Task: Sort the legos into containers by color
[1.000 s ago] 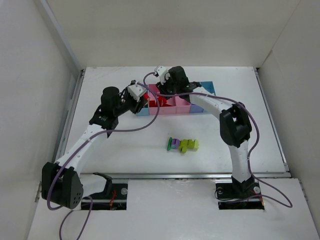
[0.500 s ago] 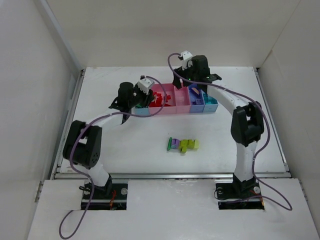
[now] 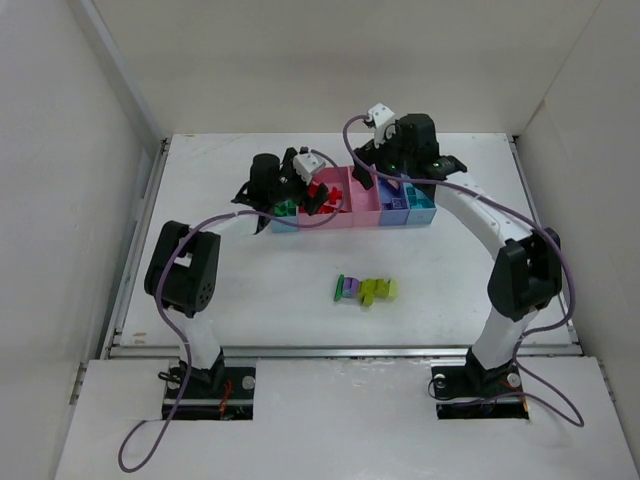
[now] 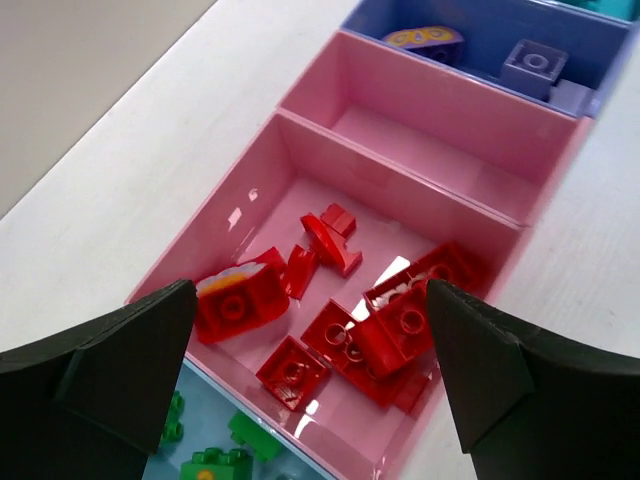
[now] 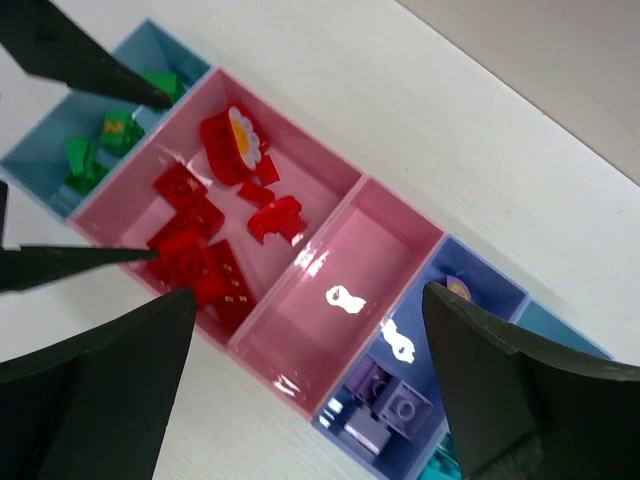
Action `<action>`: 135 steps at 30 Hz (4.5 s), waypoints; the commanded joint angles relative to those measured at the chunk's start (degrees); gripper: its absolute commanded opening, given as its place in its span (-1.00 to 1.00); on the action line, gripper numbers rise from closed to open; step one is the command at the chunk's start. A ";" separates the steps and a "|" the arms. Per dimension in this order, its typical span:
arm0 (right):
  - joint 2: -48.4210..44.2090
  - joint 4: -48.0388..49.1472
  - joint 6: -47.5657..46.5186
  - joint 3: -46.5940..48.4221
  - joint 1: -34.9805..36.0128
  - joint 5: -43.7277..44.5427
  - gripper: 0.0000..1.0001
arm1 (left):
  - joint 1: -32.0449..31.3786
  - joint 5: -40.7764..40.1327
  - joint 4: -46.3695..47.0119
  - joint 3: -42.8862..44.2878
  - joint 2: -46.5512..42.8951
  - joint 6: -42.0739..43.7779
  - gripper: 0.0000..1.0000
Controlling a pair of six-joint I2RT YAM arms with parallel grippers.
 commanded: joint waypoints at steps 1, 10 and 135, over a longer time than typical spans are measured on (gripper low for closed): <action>-4.19 -4.35 -7.00 -0.52 0.09 -2.47 0.99 | -0.12 7.23 -1.81 0.71 -8.01 5.41 0.95; -9.47 -25.98 -18.09 -9.81 8.33 -10.57 0.99 | 5.41 16.02 -18.17 -10.44 -26.99 13.42 0.84; -20.09 -0.34 6.34 -18.09 12.05 -6.06 -1.00 | 5.15 2.36 -7.43 -17.58 -28.76 16.05 0.63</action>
